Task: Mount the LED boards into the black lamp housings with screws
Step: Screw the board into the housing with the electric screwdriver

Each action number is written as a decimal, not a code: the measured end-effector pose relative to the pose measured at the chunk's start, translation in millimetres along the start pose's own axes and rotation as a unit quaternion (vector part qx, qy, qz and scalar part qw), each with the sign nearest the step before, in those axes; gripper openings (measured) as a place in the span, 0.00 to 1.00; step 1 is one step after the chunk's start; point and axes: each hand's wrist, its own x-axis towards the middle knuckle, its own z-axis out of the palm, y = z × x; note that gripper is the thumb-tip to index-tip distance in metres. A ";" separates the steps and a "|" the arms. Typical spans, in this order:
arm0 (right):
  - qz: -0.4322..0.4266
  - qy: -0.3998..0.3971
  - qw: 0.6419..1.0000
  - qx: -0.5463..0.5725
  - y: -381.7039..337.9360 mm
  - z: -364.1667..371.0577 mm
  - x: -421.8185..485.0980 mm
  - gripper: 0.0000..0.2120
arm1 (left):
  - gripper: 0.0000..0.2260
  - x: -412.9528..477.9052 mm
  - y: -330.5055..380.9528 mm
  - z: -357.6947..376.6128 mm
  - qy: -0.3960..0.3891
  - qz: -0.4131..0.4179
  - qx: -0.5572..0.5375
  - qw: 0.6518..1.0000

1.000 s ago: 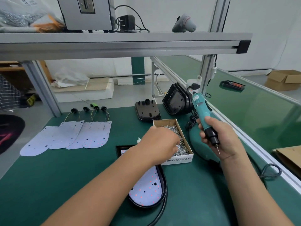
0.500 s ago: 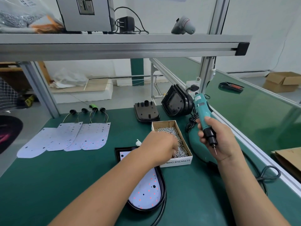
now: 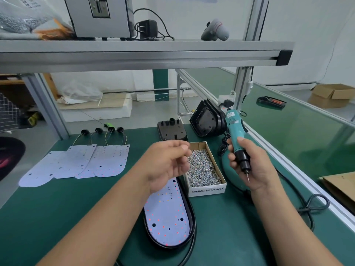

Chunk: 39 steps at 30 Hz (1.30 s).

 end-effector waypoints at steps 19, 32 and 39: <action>-0.059 -0.066 0.957 0.277 6.4 137.7 -42.4 0.16 | 0.04 -74.9 -19.7 -24.4 -0.031 -0.079 -0.152 0.985; -0.077 0.021 0.970 0.230 15.0 105.8 -41.2 0.21 | 0.03 -84.5 -20.2 -18.2 -0.041 -0.066 -0.141 0.987; -0.070 -0.035 0.957 0.280 8.8 103.7 -40.4 0.23 | 0.05 -87.9 -21.5 -11.7 -0.058 -0.063 -0.147 0.985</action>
